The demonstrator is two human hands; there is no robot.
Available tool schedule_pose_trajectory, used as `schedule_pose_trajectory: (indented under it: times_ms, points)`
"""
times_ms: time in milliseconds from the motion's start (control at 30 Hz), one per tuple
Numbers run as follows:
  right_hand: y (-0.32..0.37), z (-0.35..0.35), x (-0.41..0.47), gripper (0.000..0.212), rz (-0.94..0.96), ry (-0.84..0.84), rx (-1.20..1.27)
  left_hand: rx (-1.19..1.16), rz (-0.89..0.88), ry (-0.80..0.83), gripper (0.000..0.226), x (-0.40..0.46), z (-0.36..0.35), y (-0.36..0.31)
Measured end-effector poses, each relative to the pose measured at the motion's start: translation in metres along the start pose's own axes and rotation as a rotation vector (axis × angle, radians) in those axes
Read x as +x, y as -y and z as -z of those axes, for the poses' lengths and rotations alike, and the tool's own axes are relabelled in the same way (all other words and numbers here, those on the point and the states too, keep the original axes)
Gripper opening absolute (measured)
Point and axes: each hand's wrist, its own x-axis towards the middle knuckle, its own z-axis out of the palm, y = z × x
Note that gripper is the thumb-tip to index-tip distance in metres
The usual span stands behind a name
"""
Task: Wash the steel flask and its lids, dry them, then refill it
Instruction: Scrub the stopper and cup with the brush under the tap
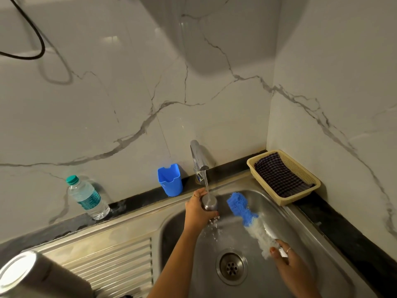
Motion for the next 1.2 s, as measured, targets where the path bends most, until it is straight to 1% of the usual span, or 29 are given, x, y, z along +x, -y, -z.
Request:
schedule_pose_trajectory:
  times_ms: [100,167,333,533,767,967,1200]
  points:
    - [-0.003,0.000,0.001,0.041,0.010,-0.010,0.001,-0.060,0.041,0.004,0.085,0.001,0.002,-0.001]
    - [-0.004,0.001,0.002,0.040,0.014,-0.022,-0.006,-0.065,0.073,0.041,0.094,0.001,0.005,-0.002]
    - [-0.005,0.001,0.008,0.044,-0.002,-0.044,-0.025,0.069,0.108,0.214,0.127,0.011,0.018,-0.007]
    - [-0.002,0.002,0.015,0.043,-0.014,-0.026,-0.026,0.165,0.074,0.372,0.143,0.035,0.034,-0.017]
    - [0.003,0.000,0.023,0.045,-0.009,-0.010,-0.021,0.177,0.046,0.407,0.138,0.051,0.039,-0.024]
    - [0.006,0.002,0.023,0.045,-0.009,0.012,-0.037,0.155,0.067,0.394,0.131,0.052,0.036,-0.027]
    - [0.007,0.002,0.022,0.045,-0.007,0.020,-0.031,0.149,0.085,0.421,0.138,0.051,0.032,-0.026]
